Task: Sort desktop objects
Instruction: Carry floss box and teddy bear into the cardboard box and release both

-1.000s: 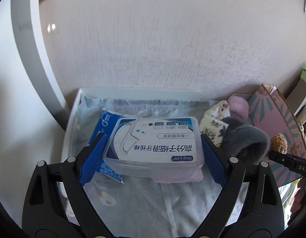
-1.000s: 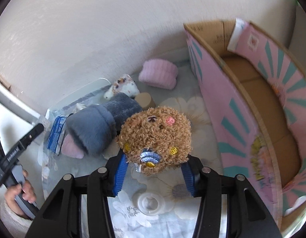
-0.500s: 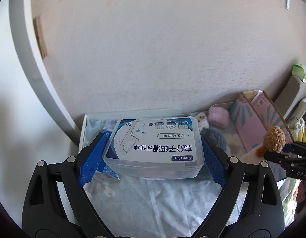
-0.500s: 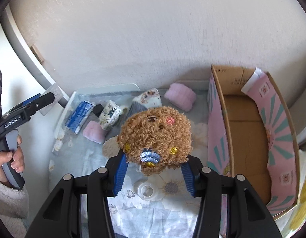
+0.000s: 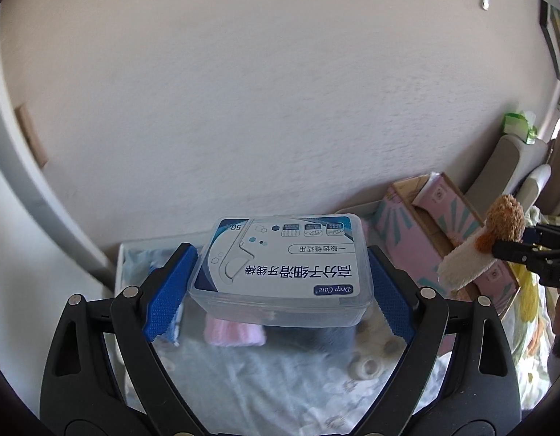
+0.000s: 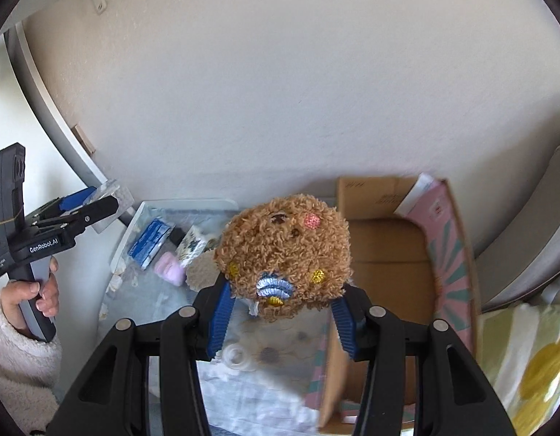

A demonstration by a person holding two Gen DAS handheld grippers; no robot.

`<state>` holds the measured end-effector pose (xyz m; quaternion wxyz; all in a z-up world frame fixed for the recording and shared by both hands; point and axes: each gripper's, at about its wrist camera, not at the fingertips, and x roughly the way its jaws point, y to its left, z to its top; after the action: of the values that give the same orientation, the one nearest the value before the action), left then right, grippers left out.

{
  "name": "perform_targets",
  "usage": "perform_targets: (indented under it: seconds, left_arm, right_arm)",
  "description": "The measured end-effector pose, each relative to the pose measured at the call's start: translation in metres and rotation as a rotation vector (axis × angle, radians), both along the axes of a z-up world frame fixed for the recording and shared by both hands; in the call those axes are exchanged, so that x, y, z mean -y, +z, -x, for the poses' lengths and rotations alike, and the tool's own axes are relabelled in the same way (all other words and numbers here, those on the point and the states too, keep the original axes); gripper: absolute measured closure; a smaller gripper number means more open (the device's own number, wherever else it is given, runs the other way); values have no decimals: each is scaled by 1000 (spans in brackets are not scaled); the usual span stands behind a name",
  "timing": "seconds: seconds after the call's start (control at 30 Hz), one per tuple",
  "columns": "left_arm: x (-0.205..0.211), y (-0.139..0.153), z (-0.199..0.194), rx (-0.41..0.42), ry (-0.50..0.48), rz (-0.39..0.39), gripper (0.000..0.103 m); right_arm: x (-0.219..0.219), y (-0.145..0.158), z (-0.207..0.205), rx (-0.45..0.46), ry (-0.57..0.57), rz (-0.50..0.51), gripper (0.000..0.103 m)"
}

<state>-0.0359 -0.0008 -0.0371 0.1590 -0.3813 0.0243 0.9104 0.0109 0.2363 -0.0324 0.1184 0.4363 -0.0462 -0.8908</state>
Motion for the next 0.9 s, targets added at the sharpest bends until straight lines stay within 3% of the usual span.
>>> perform_targets:
  seconds: [0.27,0.57,0.9]
  left_arm:
    - [-66,17,12,-24,-95,-21,12]
    - [-145,17,25,-4,-200,-49,12]
    - [-242,-25,36,53,-290,-8,12]
  right_arm:
    - [-46,10,-2,-7,-27,-35,57]
    - [-79,-2,-7,44,15,-129,57]
    - [-94,-39,-3,135,105,-180,57]
